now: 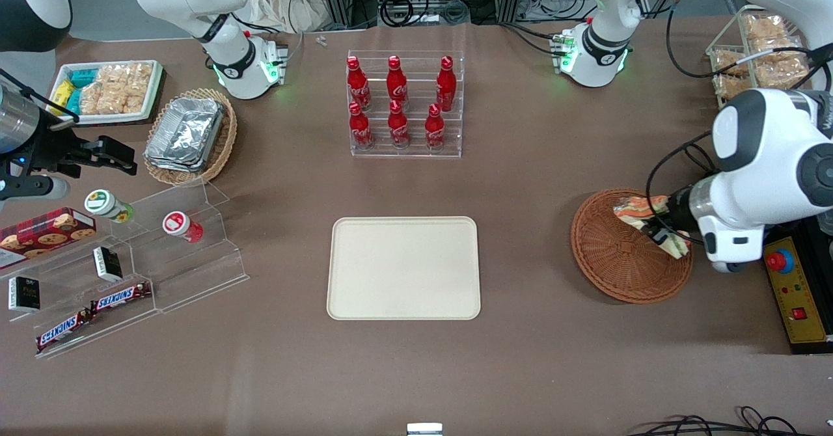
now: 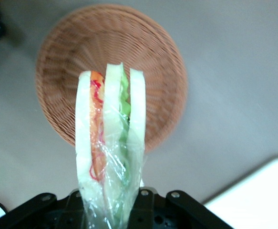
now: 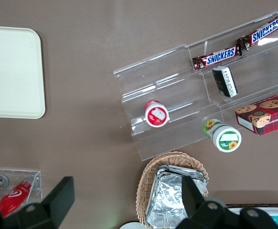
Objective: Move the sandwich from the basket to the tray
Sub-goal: 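Lift the sandwich out of the basket with the left gripper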
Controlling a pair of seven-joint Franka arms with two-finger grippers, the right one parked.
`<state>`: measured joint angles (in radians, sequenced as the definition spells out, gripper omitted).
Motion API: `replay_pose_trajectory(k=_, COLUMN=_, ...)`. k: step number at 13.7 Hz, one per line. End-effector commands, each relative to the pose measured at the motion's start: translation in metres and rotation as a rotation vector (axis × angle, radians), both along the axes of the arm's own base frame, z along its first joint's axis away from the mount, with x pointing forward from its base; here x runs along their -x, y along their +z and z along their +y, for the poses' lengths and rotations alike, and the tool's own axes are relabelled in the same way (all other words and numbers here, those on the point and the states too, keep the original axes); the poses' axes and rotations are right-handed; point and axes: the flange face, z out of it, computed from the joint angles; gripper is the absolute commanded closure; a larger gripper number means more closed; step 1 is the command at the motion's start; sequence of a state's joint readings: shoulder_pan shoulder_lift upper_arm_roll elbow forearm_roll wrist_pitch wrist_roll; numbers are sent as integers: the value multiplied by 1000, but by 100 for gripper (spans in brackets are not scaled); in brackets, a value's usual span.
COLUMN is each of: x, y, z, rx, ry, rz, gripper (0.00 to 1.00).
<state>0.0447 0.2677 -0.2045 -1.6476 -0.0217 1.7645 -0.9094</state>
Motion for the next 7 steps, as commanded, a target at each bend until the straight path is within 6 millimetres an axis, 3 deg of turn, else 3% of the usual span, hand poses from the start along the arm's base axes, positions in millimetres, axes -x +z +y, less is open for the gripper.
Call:
replay_pose_trajectory(k=1, x=9, y=9, z=-76, rx=34, ry=-135, rz=4, gripper=96)
replay_pose_trajectory(k=4, x=33, y=8, z=-154, rx=-9, ry=-314, rz=-21, gripper=99)
replay_pose_trajectory(k=7, x=50, y=-4, z=-206, rx=-1, ry=-411, rz=-48, gripper=100)
